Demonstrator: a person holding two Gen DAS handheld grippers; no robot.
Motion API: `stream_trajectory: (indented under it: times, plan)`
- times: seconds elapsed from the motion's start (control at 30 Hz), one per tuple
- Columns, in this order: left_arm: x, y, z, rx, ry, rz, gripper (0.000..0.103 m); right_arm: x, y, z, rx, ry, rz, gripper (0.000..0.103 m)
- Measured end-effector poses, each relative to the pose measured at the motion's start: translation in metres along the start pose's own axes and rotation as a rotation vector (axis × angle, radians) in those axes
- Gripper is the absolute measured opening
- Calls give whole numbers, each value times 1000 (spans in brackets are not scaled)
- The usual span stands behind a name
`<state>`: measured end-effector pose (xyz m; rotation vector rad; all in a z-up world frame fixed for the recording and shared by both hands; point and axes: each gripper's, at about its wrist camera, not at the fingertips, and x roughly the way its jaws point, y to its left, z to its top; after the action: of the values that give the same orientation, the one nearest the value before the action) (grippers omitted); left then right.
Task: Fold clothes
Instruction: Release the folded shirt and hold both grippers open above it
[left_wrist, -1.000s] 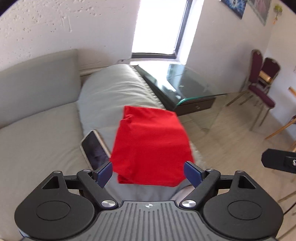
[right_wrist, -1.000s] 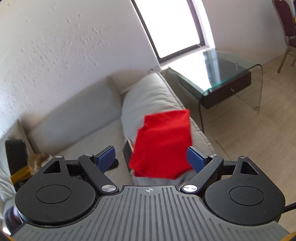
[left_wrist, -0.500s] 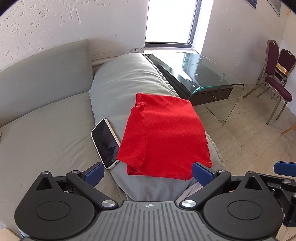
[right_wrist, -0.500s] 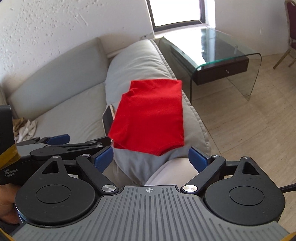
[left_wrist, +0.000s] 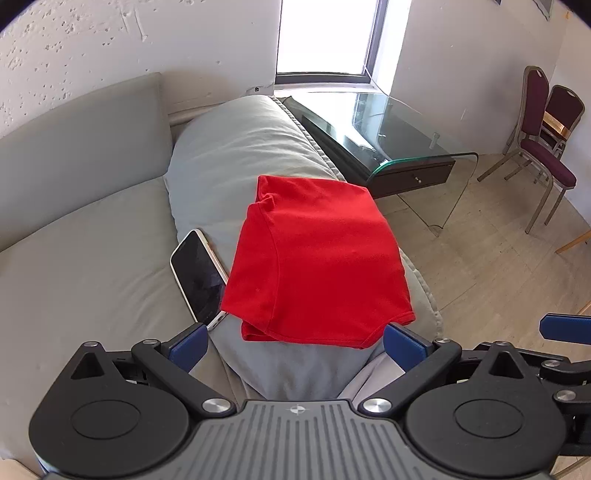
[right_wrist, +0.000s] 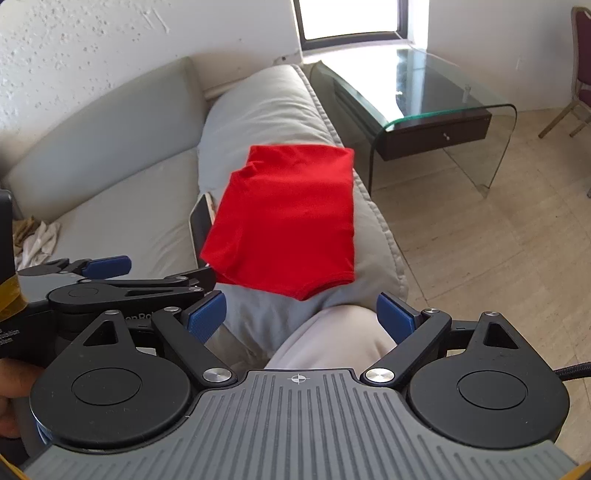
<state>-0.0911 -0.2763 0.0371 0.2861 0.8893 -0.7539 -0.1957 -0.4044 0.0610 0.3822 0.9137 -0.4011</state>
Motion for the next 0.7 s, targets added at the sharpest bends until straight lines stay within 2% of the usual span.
stream_trajectory:
  times: [0.7]
  plan:
    - [9, -6, 1, 15, 1, 12, 101, 6, -1, -3, 3, 12, -20, 92]
